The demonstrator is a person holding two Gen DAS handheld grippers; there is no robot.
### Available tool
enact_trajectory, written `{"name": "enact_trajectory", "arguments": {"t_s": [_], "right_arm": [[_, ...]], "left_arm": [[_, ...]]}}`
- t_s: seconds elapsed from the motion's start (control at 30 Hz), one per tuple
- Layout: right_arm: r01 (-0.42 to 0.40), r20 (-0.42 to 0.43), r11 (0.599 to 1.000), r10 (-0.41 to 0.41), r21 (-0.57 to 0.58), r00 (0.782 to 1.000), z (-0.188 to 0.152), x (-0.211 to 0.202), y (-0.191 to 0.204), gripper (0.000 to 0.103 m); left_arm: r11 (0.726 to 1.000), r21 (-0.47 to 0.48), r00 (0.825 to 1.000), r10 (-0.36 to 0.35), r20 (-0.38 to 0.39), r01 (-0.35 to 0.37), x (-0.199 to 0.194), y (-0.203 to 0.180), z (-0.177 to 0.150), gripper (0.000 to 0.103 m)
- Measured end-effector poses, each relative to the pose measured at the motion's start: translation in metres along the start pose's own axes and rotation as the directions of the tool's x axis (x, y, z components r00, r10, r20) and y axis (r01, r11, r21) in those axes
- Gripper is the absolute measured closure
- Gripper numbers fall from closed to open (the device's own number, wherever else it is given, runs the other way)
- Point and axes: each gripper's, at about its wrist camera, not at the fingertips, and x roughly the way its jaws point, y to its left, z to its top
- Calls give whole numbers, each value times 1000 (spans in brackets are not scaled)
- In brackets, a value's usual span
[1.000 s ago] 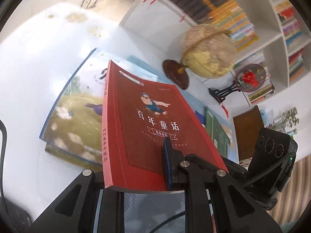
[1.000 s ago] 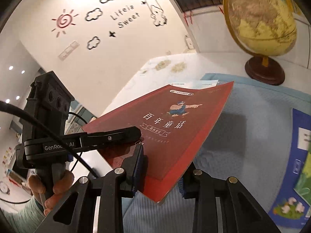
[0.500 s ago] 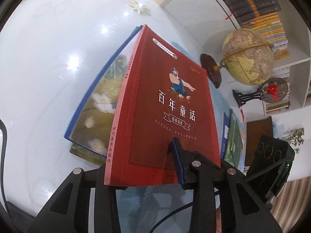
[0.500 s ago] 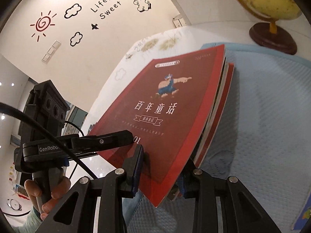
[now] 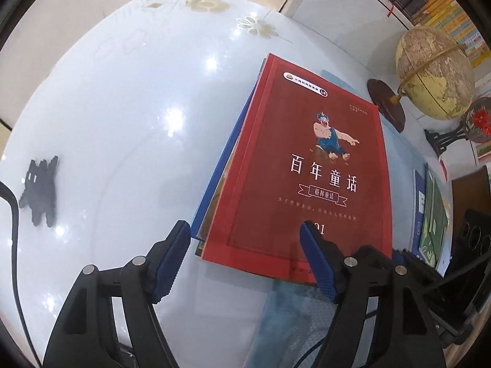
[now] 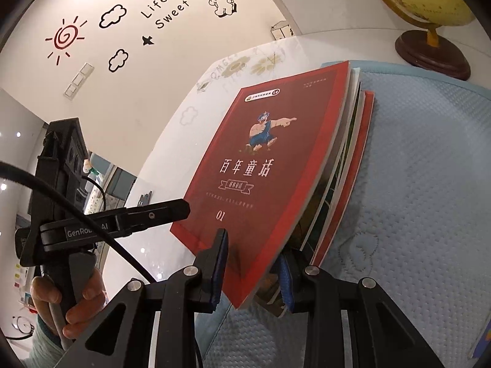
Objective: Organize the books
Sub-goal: 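Open the left gripper to release the red book on the stack, then move the left gripper to the light blue book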
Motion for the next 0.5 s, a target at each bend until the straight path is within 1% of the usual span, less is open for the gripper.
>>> {"name": "enact_trajectory", "arguments": {"t_s": [0.13,0.23,0.33,0.4,0.5], "right_arm": [[-3,-12,1000,3,5,1000,-4,-5,-2,73],[-8,-40,1000,8,15,999,-9,-13,-7,73],[-11,-39,999,13,45,999,-19,-34,-19,72],[6,-23,998,-5,60,1000,-27,-50,-27,69],[50,20,995,-52,88,998,-45,-84,-46,52]], "left_arm": [[1000,-14,1000,-15,19,15,-1,-4,-1,31],[999,29,998,-19,65,17,-10,-23,-5,31],[996,78,996,-54,78,48,-13,-48,-5,31],[990,120,993,-88,81,78,-13,-70,-8,31],[975,196,990,-120,70,105,-11,-111,-15,31]]}}
